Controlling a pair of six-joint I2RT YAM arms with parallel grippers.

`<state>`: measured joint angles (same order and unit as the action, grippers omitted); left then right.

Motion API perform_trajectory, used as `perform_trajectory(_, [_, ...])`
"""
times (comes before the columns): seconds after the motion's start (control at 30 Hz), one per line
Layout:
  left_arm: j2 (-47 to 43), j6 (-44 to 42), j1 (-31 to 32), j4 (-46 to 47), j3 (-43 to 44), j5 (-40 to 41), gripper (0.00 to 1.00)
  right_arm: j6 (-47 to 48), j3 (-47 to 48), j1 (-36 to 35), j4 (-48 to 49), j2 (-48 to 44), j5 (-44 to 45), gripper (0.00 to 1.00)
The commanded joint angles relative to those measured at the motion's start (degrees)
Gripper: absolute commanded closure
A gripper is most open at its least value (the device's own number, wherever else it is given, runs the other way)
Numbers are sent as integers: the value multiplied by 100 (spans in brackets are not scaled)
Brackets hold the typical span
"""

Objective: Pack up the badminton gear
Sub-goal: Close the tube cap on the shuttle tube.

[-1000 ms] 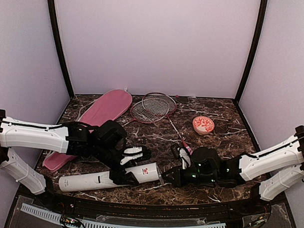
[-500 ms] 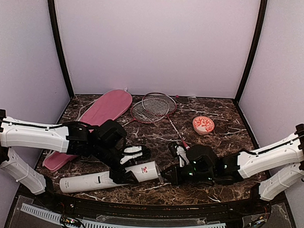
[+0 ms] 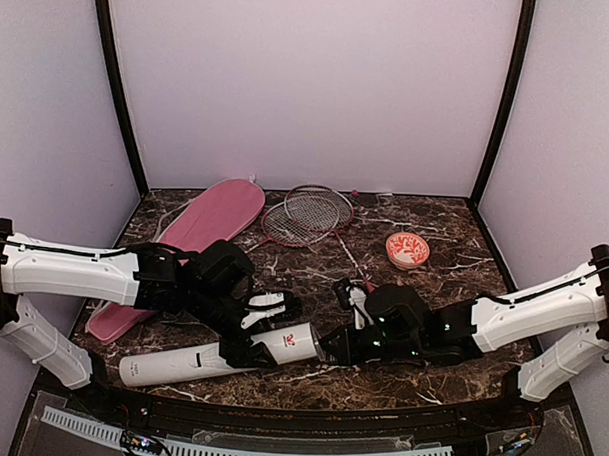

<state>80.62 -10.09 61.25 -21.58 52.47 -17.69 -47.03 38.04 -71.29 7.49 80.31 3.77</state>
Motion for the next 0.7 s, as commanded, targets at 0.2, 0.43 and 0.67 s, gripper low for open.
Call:
perform_trajectory(0.2, [32,11,9,446,218,-172,31,47,322,-118,337,129,-43,100])
perform_trajectory(0.43, [-28,100,9,558,179,-120,30,-185,267,-115,681,192,-175,100])
perform_trajectory(0.67, [-35,226,9,684,121,-146,30,-298,225,-118,885,264,-122,100])
